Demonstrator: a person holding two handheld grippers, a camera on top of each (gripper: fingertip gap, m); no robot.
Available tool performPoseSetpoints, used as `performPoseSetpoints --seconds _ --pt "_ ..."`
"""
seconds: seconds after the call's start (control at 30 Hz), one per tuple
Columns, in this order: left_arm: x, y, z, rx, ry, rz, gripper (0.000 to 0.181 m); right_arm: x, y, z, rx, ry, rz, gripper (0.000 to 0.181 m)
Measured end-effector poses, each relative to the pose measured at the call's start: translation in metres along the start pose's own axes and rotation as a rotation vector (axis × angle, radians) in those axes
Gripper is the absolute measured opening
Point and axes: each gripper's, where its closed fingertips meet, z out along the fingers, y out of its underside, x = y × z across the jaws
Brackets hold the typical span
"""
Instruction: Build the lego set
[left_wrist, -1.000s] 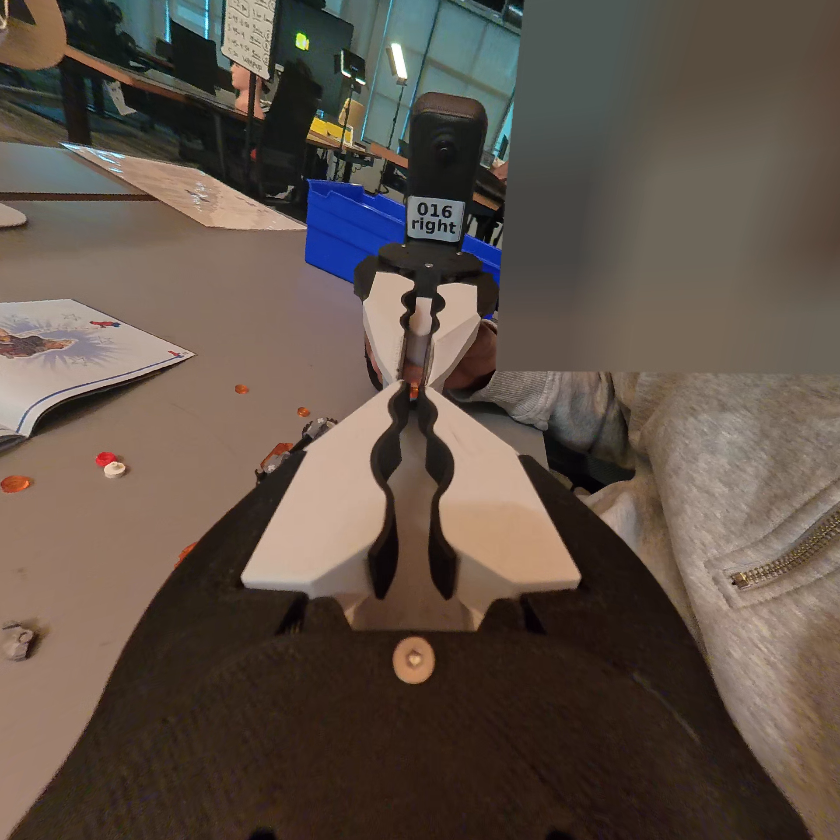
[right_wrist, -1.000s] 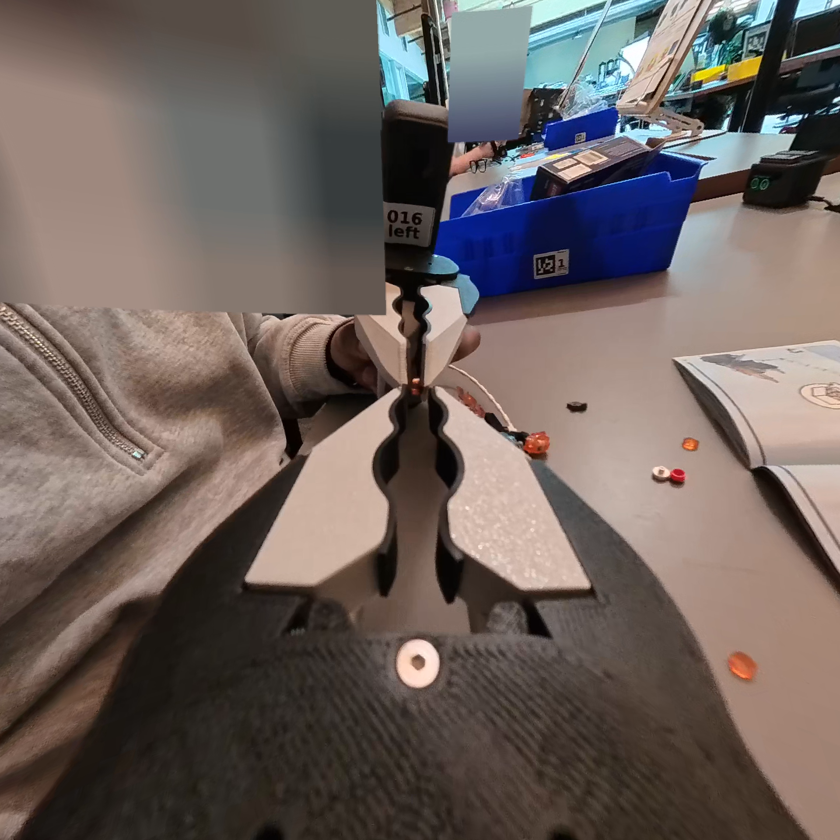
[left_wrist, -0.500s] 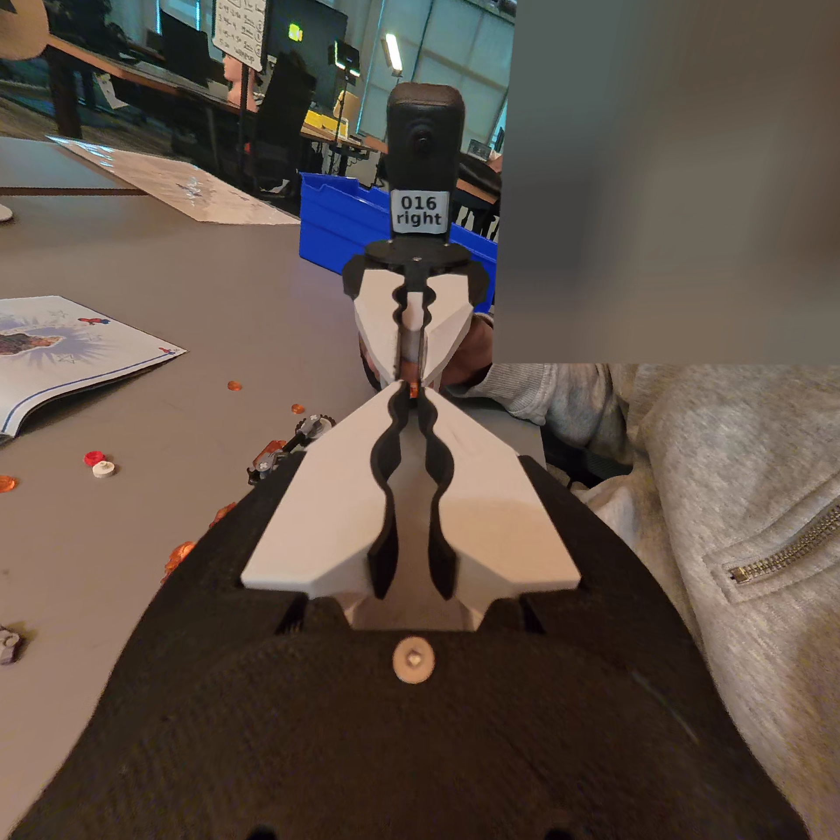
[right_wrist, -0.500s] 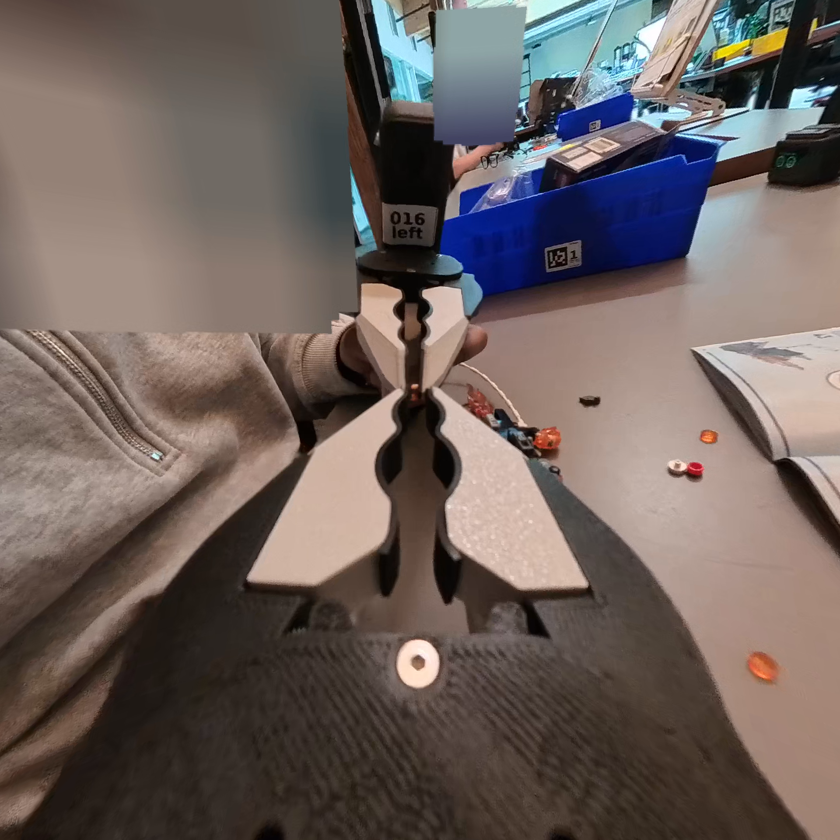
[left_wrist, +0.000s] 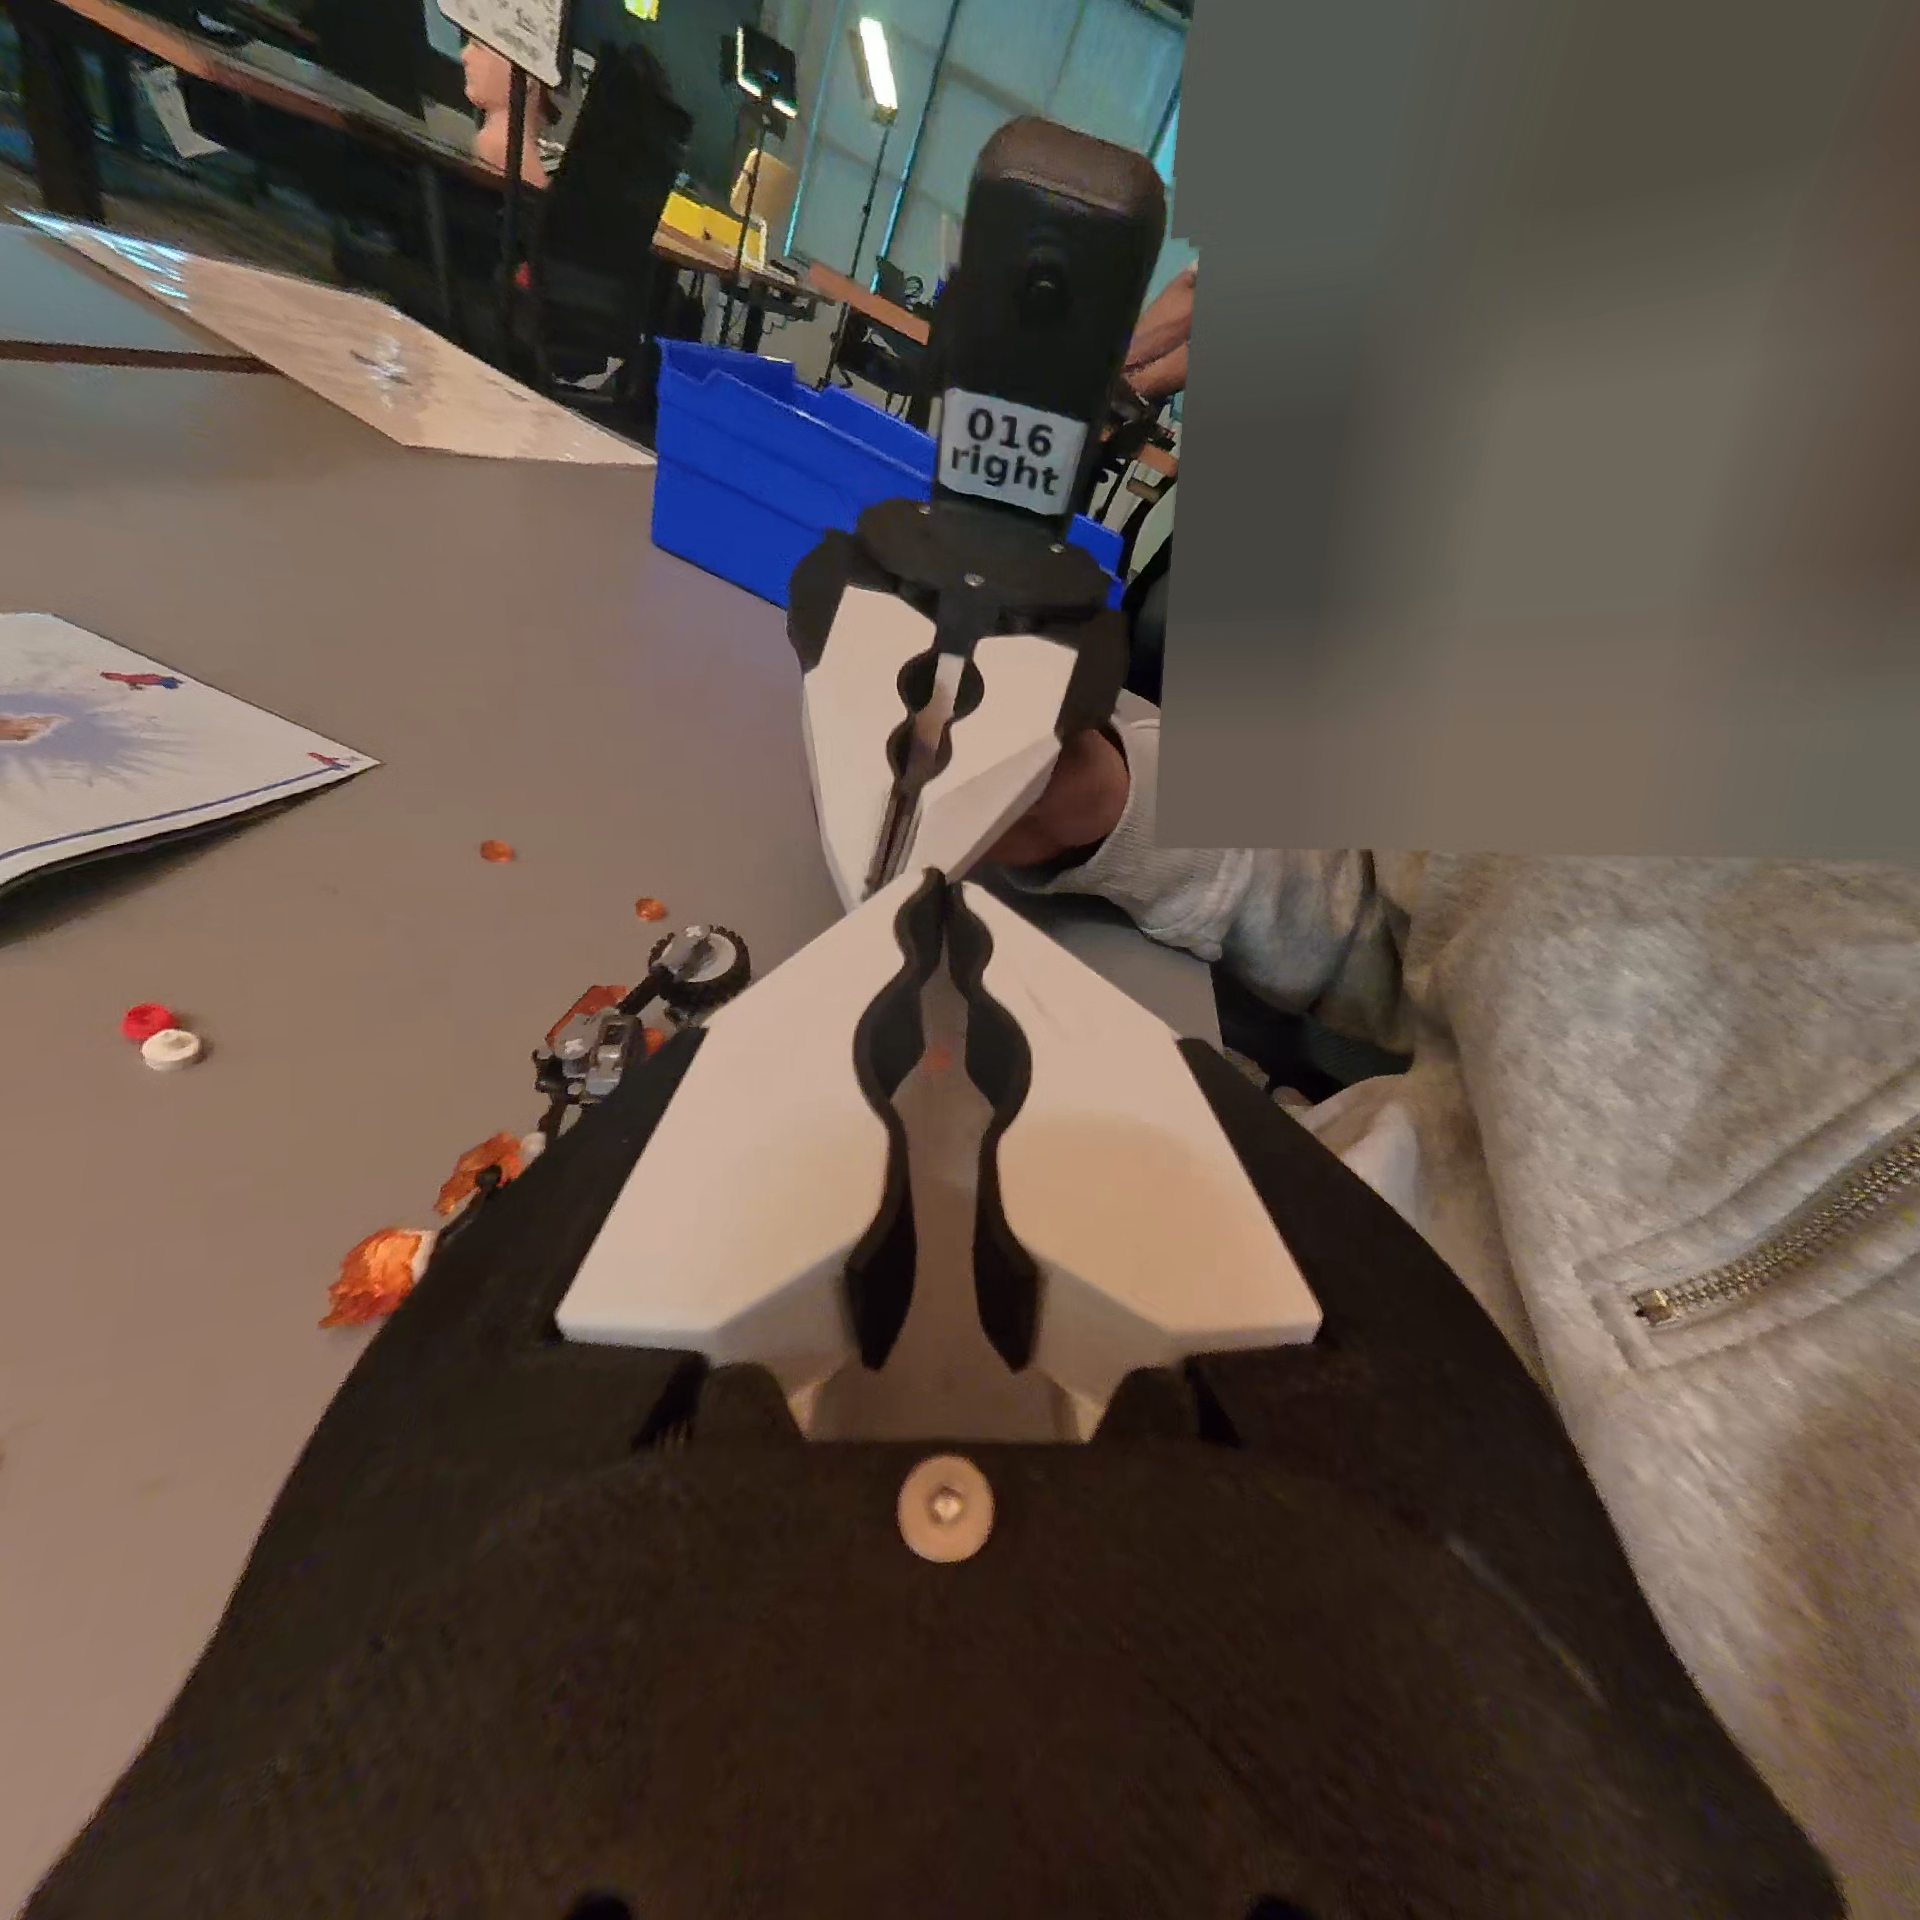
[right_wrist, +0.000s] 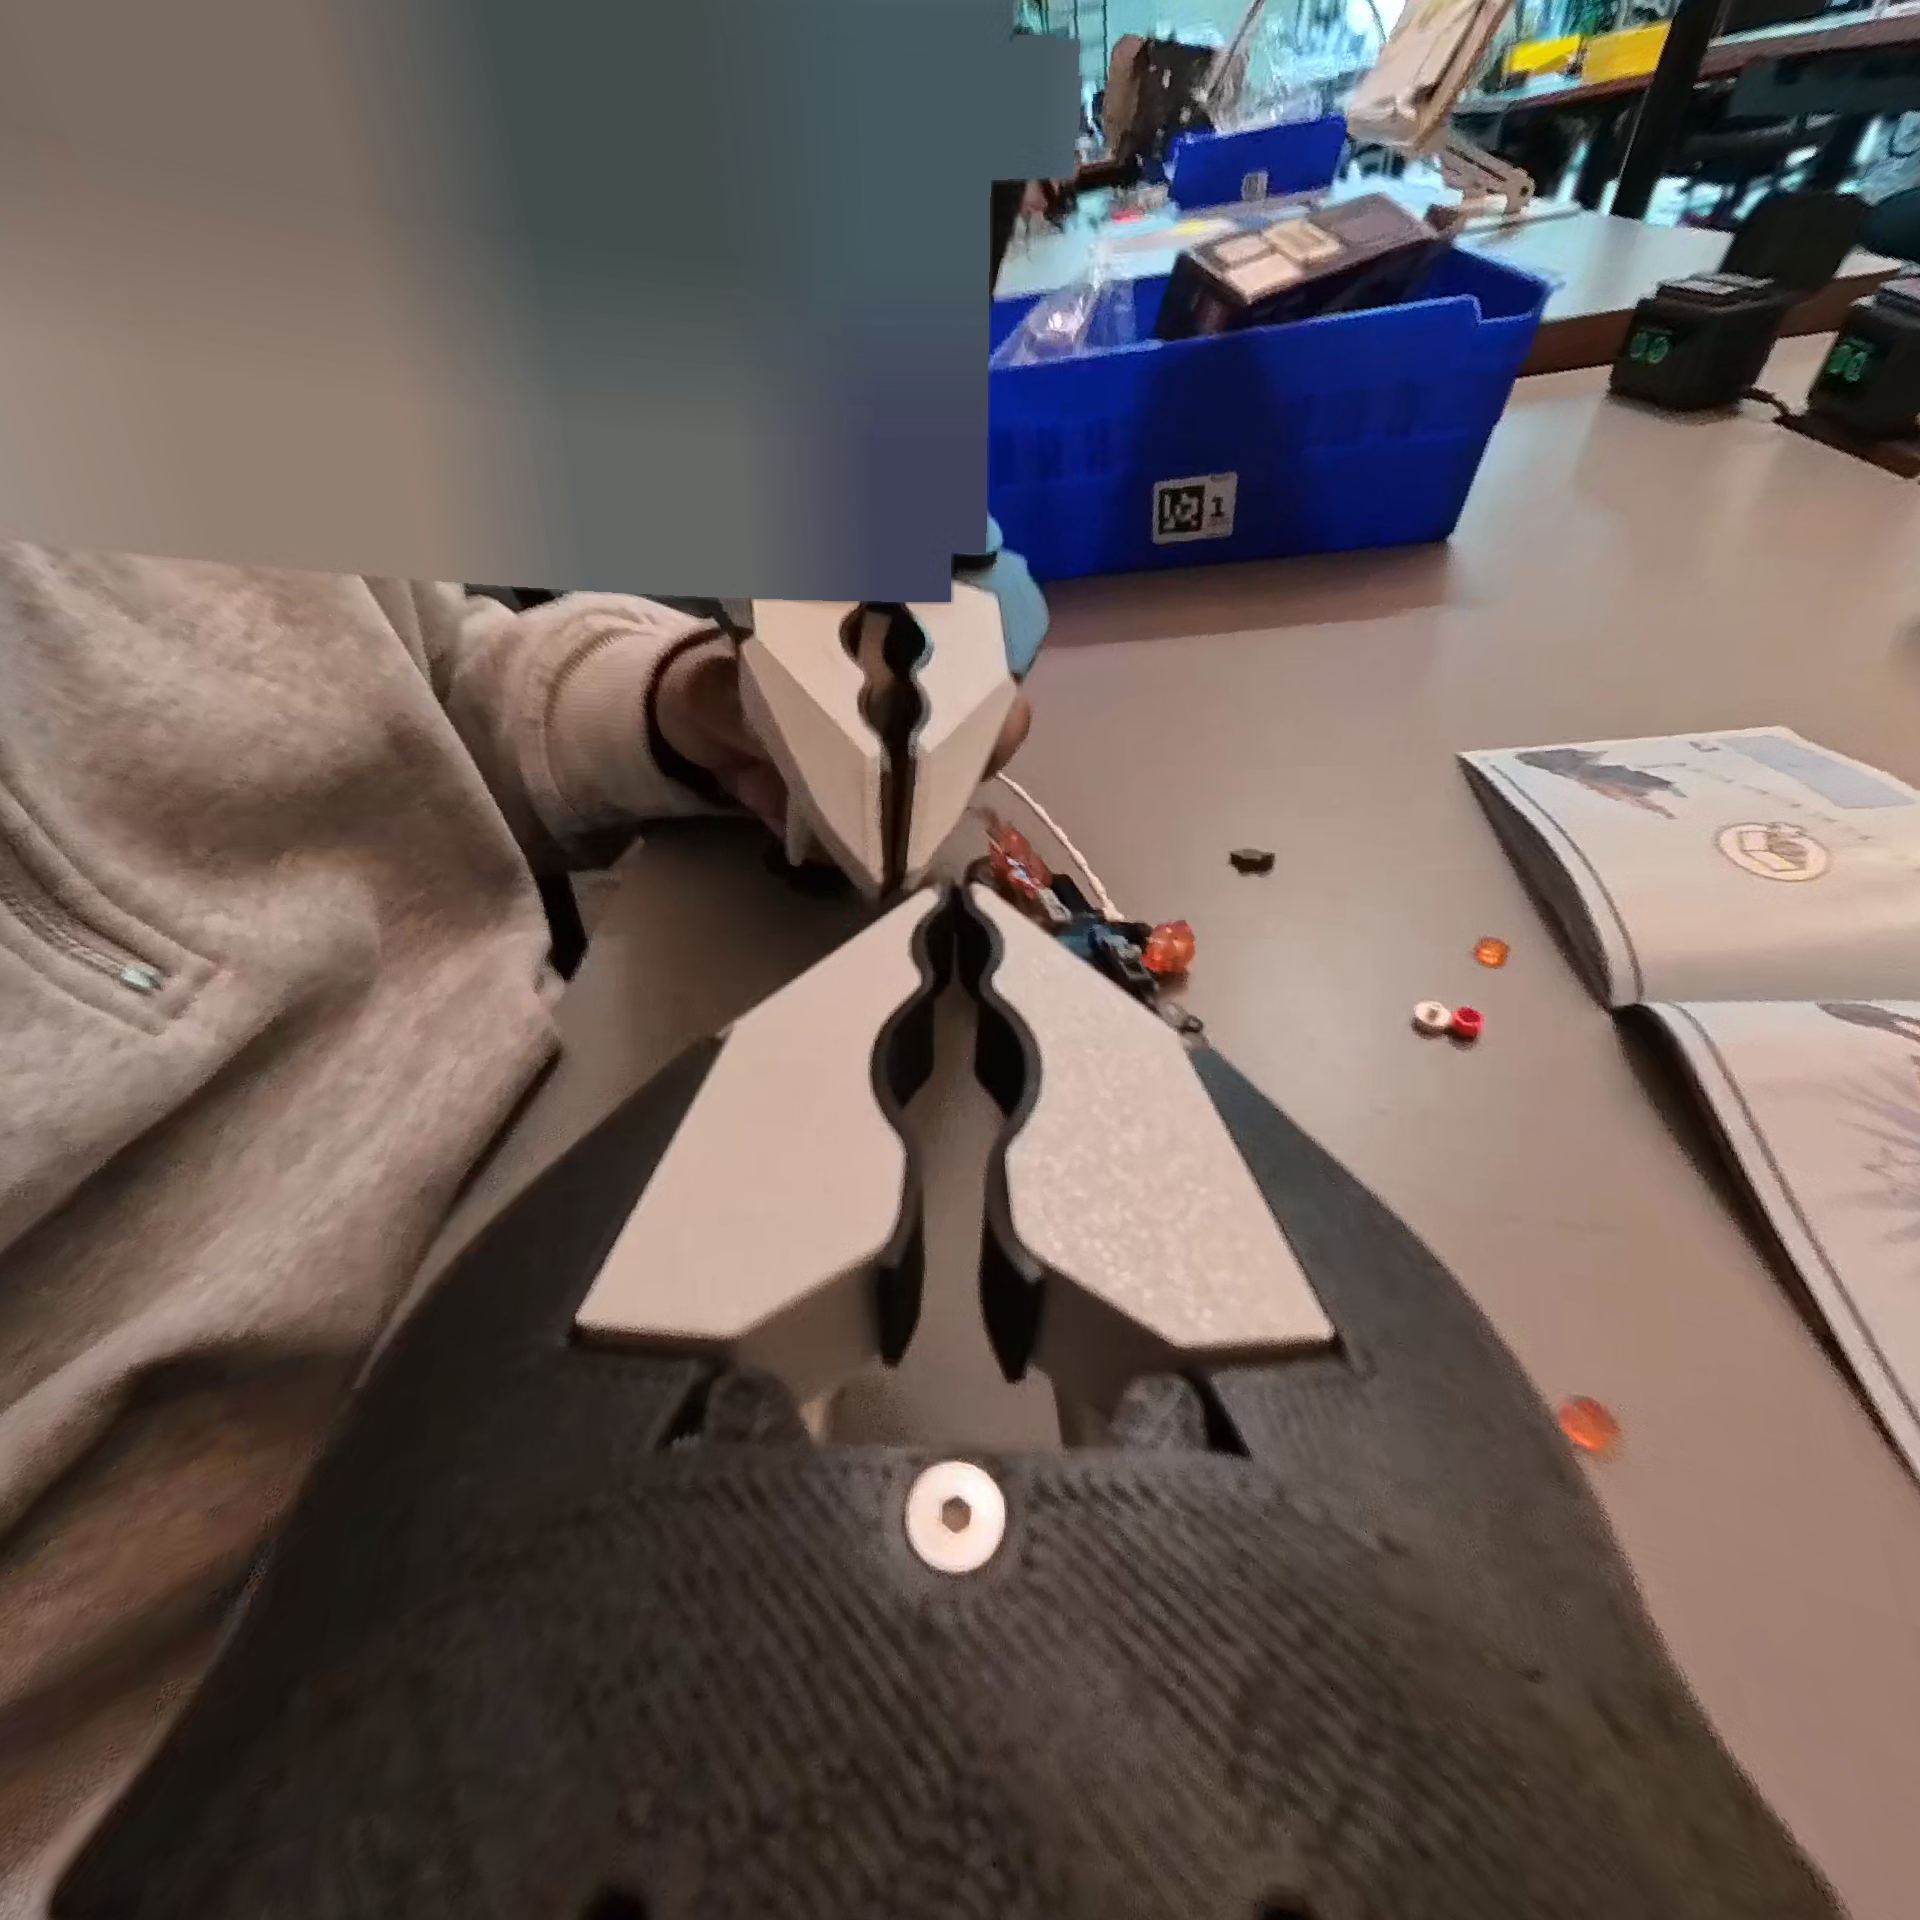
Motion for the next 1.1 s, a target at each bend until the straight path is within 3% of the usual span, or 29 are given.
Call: performPoseSetpoints --seconds 0.23,0.57,0.7,0.93,1.1 --pt "-0.01 -0.007 -0.007 0.038 -0.056 0.001 0.0 0.034 -0.002 -0.029 -0.02 0.201 -0.039 0.0" --pt "-0.008 -0.005 -0.007 0.019 -0.076 0.088 0.0 0.051 -0.044 -0.118 0.225 0.459 -0.083 0.0" --pt "-0.004 -0.003 -0.004 0.002 -0.072 0.133 0.0 0.034 -0.053 -0.135 0.283 0.482 -0.097 0.0" --pt "0.009 -0.008 -0.004 0.027 -0.046 0.2 0.0 -0.019 -0.056 -0.142 0.234 0.503 -0.121 0.005" --pt "0.053 -0.018 0.005 0.068 0.042 0.204 0.0 -0.084 -0.045 -0.124 0.129 0.381 -0.083 0.011"
